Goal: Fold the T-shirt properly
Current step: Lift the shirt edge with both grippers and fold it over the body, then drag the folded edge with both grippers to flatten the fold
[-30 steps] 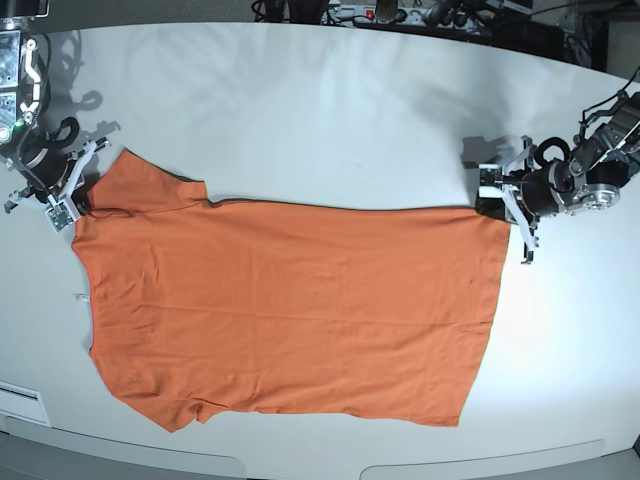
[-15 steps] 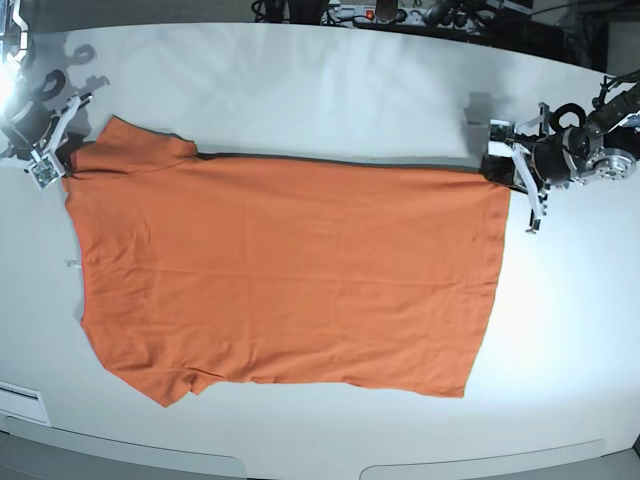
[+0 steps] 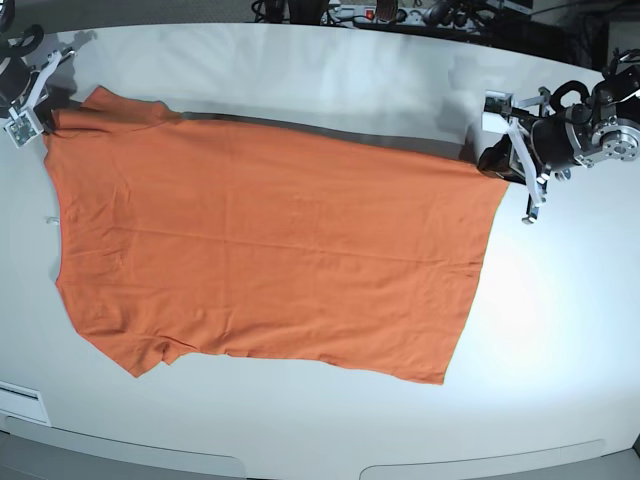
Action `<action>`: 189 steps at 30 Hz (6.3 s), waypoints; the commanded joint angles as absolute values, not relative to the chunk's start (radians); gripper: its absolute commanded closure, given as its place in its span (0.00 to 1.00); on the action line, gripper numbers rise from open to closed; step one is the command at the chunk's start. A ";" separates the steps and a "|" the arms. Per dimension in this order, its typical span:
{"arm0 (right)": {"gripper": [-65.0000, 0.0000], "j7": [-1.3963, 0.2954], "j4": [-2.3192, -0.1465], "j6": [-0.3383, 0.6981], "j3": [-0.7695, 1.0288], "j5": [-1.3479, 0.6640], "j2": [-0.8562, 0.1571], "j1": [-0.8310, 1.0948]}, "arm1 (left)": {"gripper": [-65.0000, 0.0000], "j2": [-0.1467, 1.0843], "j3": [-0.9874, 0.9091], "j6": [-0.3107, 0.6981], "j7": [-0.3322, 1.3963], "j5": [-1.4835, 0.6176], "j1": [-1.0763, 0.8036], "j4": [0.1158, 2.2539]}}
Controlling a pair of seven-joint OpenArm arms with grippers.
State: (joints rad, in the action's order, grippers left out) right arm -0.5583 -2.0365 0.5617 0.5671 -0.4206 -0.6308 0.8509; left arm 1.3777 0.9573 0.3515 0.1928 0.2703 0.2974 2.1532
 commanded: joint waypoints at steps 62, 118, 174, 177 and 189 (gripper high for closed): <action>1.00 -0.516 -1.899 0.535 0.432 -0.432 -0.646 0.595 | 1.00 1.296 0.797 0.223 0.290 0.459 0.033 2.190; 0.41 -0.498 -1.882 0.281 0.398 -0.402 -0.640 0.461 | 0.48 1.164 0.796 -0.177 0.270 0.243 0.161 2.008; 1.00 -0.767 -2.016 0.353 0.310 -0.313 -0.510 0.854 | 1.00 1.134 0.796 0.277 0.398 0.027 -0.111 2.089; 1.00 -0.802 -2.016 0.313 0.310 -0.313 -0.510 0.853 | 1.00 1.143 0.796 0.264 0.401 0.031 -0.110 2.089; 1.00 -0.892 -2.033 0.281 0.310 -0.375 -0.510 0.853 | 1.00 1.153 0.796 0.242 0.398 0.079 -0.110 2.093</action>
State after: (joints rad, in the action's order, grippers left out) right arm -0.8433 -2.0312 0.2733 0.3054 -0.3775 -0.4992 0.8379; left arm 1.1309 0.8021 0.2474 0.3935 0.0719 -0.1139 2.0800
